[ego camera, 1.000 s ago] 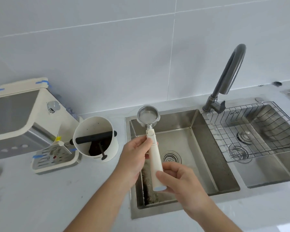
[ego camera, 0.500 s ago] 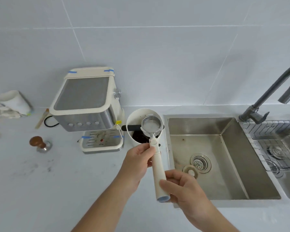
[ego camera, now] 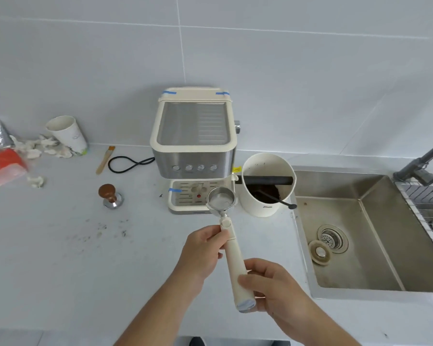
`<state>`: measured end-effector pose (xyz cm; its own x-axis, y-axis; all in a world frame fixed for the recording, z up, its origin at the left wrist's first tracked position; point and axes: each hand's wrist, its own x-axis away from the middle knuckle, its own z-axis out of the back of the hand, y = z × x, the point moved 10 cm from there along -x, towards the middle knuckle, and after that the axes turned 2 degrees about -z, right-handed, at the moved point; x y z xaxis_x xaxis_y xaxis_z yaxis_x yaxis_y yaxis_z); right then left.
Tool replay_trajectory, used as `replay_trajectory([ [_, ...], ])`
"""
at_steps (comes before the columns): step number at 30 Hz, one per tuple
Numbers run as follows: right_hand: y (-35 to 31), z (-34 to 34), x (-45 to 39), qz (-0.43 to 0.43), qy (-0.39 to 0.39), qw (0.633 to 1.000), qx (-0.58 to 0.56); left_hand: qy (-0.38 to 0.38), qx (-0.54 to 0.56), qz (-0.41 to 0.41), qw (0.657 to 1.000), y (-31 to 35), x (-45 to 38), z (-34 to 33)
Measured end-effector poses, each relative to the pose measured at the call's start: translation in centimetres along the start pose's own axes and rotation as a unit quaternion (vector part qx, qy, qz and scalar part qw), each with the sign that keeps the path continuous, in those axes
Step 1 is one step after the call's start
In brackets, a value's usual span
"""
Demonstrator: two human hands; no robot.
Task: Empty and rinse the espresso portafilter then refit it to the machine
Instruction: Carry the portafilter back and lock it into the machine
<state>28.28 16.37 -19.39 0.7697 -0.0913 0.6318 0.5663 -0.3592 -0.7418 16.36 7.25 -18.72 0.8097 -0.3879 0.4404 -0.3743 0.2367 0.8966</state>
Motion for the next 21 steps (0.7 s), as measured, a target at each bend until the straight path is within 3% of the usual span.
replay_trajectory([
  [12, 0.5, -8.1, -4.0, -0.037, -0.056, 0.998, 0.021, 0.009, -0.05, 0.025, 0.998, -1.4, -1.1, 7.5],
  [21, 0.4, -9.2, -5.8, -0.041, -0.068, 0.996, 0.049, -0.061, -0.176, 0.026, 0.982, -0.5, -2.4, 9.2],
])
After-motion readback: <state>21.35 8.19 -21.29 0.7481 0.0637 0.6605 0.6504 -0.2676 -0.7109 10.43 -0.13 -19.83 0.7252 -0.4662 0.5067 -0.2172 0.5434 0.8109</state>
